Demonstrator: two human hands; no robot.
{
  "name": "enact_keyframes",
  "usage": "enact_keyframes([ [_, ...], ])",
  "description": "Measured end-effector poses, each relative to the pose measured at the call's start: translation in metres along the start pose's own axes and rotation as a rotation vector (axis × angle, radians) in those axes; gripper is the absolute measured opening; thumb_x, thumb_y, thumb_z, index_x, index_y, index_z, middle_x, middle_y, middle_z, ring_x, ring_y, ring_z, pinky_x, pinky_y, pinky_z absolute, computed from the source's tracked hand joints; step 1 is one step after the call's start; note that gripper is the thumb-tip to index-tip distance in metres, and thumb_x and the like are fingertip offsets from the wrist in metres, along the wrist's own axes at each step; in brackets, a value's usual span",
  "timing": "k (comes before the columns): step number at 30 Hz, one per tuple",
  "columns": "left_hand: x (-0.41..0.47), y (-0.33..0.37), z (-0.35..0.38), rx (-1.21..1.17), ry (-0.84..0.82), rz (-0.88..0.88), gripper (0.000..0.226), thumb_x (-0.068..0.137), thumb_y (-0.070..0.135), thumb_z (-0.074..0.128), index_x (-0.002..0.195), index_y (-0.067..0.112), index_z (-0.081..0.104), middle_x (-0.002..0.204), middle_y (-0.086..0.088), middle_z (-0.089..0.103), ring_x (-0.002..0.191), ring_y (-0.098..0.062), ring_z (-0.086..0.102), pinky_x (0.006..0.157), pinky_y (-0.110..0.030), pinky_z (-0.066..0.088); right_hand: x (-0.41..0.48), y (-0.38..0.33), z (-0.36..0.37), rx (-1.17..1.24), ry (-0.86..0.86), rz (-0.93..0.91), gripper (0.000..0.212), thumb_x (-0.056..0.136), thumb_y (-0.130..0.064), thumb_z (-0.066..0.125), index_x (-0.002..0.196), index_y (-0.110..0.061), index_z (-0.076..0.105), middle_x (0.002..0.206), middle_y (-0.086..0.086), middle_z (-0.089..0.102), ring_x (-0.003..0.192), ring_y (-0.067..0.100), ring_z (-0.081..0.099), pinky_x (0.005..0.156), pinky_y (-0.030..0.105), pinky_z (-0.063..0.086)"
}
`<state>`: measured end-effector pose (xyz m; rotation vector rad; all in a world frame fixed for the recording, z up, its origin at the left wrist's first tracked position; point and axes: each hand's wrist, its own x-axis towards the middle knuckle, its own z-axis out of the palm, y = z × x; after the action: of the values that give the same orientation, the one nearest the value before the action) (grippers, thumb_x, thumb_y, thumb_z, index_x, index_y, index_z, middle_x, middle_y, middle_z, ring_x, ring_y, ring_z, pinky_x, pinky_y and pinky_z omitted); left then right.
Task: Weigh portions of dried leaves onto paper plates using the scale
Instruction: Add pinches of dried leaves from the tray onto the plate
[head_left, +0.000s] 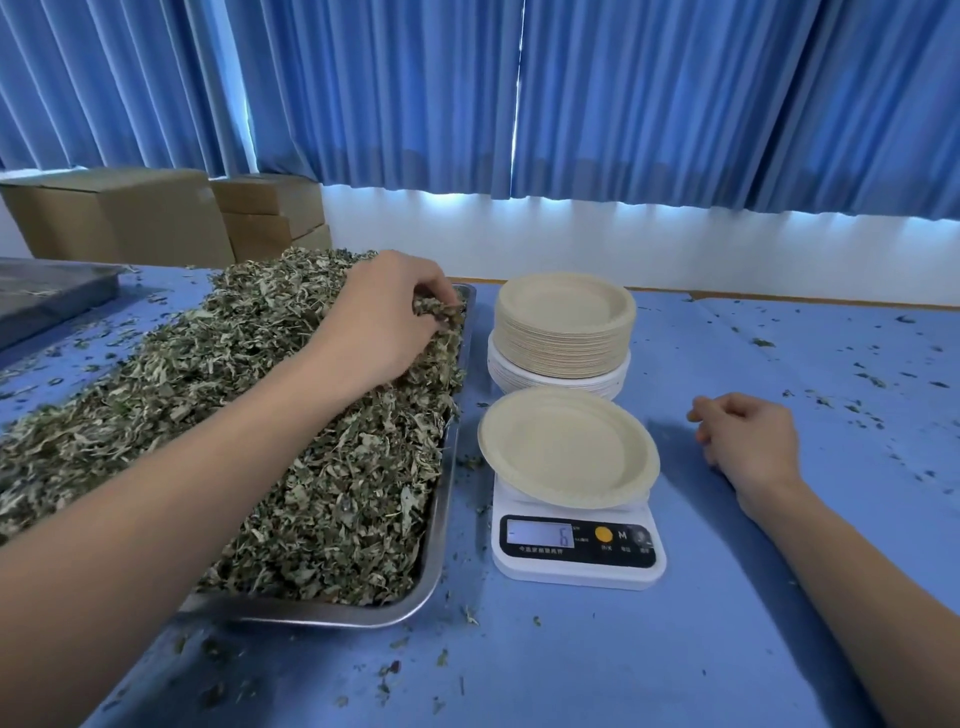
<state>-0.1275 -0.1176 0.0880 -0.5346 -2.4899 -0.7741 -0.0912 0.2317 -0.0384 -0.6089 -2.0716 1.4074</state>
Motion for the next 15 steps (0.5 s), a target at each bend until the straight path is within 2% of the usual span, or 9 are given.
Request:
enact_keyframes([
  [4, 0.001, 0.03, 0.017, -0.215, -0.064, 0.04, 0.022, 0.078, 0.004, 0.077, 0.089, 0.023, 0.077, 0.091, 0.01, 0.072, 0.087, -0.006, 0.065, 0.077, -0.013, 0.046, 0.001, 0.001, 0.0, 0.009, -0.004, -0.003, 0.027, 0.093, -0.023, 0.063, 0.072, -0.007, 0.069, 0.049, 0.0, 0.057, 0.04, 0.019, 0.042, 0.051, 0.034, 0.043],
  [9, -0.015, 0.059, 0.065, -0.286, -0.399, 0.157, 0.021, 0.081, -0.001, 0.073, 0.095, 0.015, 0.077, 0.095, 0.005, 0.073, 0.092, -0.008, 0.065, 0.081, -0.015, 0.048, 0.002, 0.003, 0.0, 0.015, -0.016, -0.012, 0.028, 0.094, -0.024, 0.063, 0.072, -0.008, 0.069, 0.046, -0.004, 0.056, 0.036, 0.015, 0.042, 0.049, 0.032, 0.042],
  [11, -0.025, 0.062, 0.086, -0.212, -0.535, 0.18, 0.021, 0.083, 0.004, 0.072, 0.099, 0.018, 0.076, 0.105, 0.005, 0.071, 0.1, -0.01, 0.062, 0.084, -0.018, 0.046, 0.002, 0.004, 0.0, 0.016, -0.017, -0.016, 0.028, 0.094, -0.024, 0.063, 0.072, -0.008, 0.069, 0.046, -0.004, 0.056, 0.036, 0.015, 0.042, 0.049, 0.032, 0.042],
  [13, -0.03, 0.06, 0.095, -0.163, -0.579, 0.209, 0.022, 0.084, 0.011, 0.074, 0.104, 0.022, 0.075, 0.11, 0.007, 0.069, 0.102, -0.011, 0.06, 0.082, -0.019, 0.045, 0.002, 0.004, 0.001, 0.014, -0.022, -0.023, 0.028, 0.094, -0.025, 0.064, 0.072, -0.008, 0.069, 0.045, -0.005, 0.055, 0.035, 0.014, 0.042, 0.048, 0.032, 0.042],
  [15, -0.027, 0.057, 0.087, -0.193, -0.576, 0.231, 0.025, 0.082, 0.026, 0.079, 0.106, 0.027, 0.074, 0.103, 0.018, 0.067, 0.101, -0.005, 0.058, 0.078, -0.01, 0.042, 0.002, 0.004, 0.001, 0.014, -0.03, -0.027, 0.029, 0.094, -0.025, 0.064, 0.072, -0.008, 0.069, 0.045, -0.005, 0.055, 0.035, 0.013, 0.042, 0.048, 0.031, 0.042],
])
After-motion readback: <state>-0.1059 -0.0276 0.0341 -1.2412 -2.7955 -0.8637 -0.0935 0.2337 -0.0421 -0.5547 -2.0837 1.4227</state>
